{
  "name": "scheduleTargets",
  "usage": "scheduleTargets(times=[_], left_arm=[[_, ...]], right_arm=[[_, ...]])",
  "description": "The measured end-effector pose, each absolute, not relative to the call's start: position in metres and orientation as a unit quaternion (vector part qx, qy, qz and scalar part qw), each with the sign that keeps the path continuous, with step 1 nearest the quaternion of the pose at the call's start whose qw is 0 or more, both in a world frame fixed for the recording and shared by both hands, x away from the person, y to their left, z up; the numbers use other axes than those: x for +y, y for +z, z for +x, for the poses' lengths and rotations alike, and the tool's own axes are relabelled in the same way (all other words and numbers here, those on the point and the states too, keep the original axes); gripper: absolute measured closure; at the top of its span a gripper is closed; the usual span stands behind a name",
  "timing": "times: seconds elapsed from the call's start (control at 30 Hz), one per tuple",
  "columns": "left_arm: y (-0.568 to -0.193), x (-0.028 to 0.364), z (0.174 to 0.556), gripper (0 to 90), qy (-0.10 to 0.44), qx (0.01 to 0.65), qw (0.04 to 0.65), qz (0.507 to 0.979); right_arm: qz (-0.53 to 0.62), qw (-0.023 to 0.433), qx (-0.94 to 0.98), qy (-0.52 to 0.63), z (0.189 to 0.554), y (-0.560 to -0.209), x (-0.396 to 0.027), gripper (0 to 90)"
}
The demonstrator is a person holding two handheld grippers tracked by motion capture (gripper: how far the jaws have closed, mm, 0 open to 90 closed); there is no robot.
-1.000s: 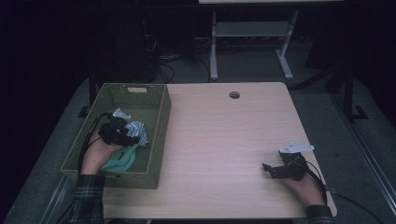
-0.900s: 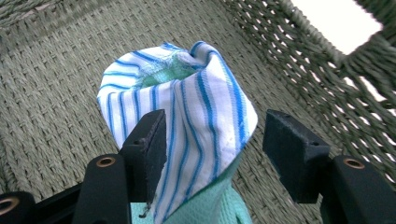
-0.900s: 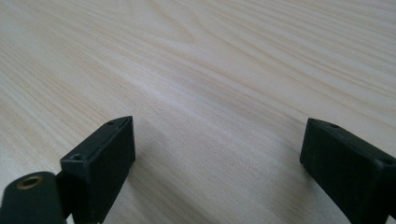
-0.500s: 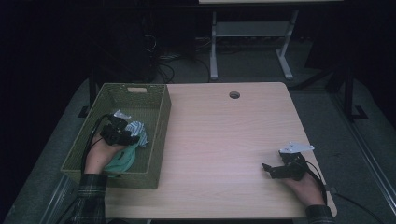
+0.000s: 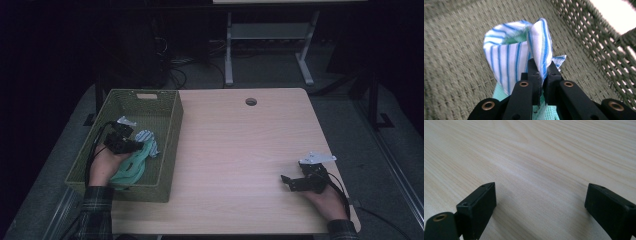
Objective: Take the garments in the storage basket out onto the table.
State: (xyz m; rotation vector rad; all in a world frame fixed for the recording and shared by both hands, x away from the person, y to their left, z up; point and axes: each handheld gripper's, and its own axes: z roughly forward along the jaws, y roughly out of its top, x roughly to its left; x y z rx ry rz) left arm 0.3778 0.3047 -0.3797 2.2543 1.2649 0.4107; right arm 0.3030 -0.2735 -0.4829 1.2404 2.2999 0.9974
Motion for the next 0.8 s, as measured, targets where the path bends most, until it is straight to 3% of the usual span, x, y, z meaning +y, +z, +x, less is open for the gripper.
scheduleTargets(times=[0.8], left_arm=[[-0.326,0.315,0.354,85.8,0.197,0.437,0.405,0.778]], right_arm=[[0.437,0.172,0.810,0.351,0.303,-0.483,-0.273,9.9]])
